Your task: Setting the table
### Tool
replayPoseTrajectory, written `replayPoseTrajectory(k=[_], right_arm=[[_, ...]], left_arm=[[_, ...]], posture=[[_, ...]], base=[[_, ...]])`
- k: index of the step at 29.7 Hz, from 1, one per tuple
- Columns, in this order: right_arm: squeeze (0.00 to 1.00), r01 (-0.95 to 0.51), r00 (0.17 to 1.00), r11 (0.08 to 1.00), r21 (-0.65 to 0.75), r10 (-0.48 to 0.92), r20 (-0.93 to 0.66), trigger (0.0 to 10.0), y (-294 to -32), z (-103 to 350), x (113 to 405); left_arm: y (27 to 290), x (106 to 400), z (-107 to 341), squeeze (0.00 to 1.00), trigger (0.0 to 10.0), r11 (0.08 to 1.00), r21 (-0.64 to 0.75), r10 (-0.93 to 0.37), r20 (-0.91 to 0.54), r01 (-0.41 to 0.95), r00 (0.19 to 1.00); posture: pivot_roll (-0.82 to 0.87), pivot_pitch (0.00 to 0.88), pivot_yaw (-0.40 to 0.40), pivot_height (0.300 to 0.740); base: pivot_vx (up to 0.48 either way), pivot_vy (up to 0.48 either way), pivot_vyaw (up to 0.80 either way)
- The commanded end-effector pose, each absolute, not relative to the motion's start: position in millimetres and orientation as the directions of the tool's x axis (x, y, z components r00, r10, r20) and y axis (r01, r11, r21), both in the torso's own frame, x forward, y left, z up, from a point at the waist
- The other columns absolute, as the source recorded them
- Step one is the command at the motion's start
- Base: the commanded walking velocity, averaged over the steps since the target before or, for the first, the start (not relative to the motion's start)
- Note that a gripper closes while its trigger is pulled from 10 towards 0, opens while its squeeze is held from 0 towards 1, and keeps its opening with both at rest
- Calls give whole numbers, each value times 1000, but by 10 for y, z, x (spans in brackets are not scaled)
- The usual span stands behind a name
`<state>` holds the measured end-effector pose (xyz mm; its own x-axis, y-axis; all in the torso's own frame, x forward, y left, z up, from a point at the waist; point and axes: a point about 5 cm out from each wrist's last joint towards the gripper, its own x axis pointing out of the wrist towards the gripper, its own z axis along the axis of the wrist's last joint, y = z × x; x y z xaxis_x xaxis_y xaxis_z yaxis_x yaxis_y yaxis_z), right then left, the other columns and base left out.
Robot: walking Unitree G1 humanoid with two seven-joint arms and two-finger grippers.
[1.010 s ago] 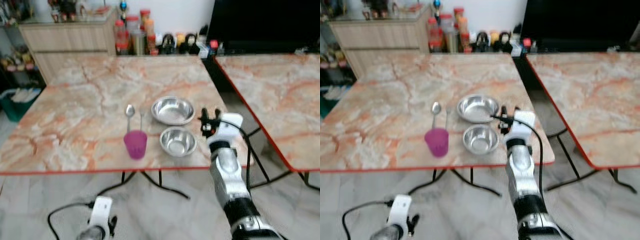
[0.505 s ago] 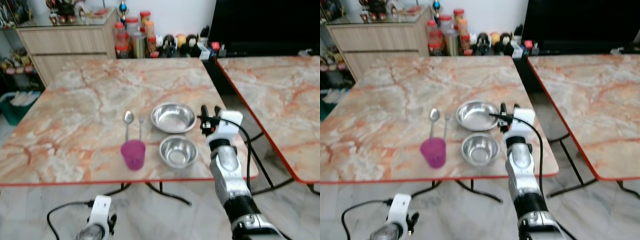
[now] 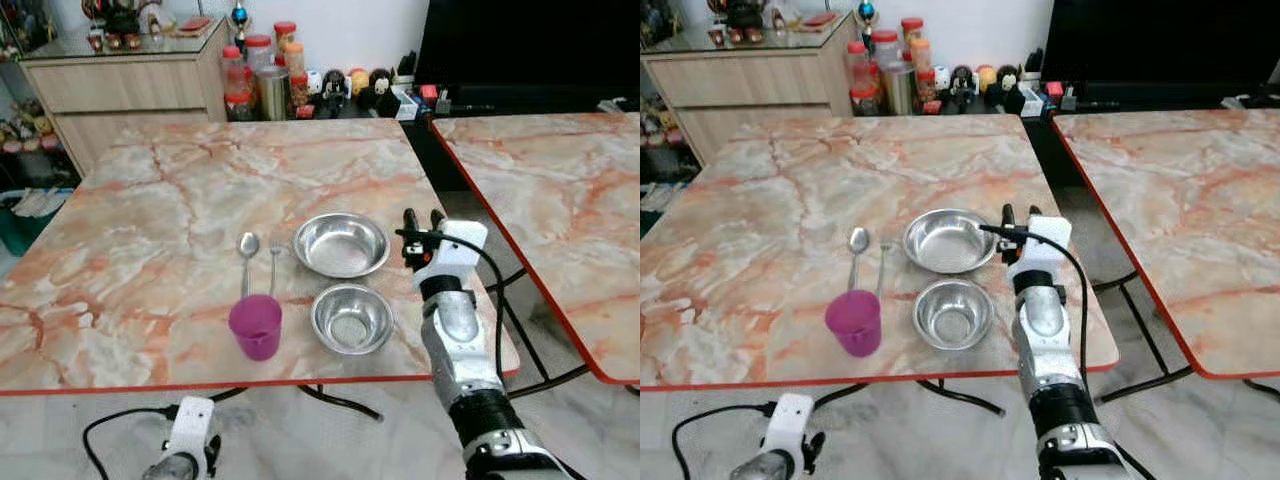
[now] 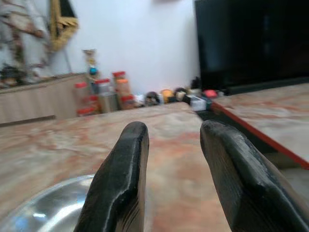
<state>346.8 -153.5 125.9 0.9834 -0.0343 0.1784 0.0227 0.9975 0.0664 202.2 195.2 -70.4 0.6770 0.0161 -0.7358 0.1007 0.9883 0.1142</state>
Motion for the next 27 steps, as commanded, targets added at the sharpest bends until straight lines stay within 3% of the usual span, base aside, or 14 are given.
replayPoseTrajectory(k=[1,11,27], right_arm=[[0,16,979,997,79,-31,200,10000,-1502,1328,3486],[0,26,980,996,81,-41,196,10000,-1544,1330,3496],[0,28,981,996,84,-44,190,10000,-1561,1309,3484]], left_arm=[[2015,1925,-748,0,10000,983,138,28,-757,118,653],[2201,1643,-850,0,10000,983,167,93,-803,72,589],[2312,1657,-815,0,10000,982,190,147,-783,8,604]], posture=[[-51,0,-4,740],[-37,0,-9,740],[-46,0,-1,740]], base=[[0,0,0],[0,0,0],[33,0,0]])
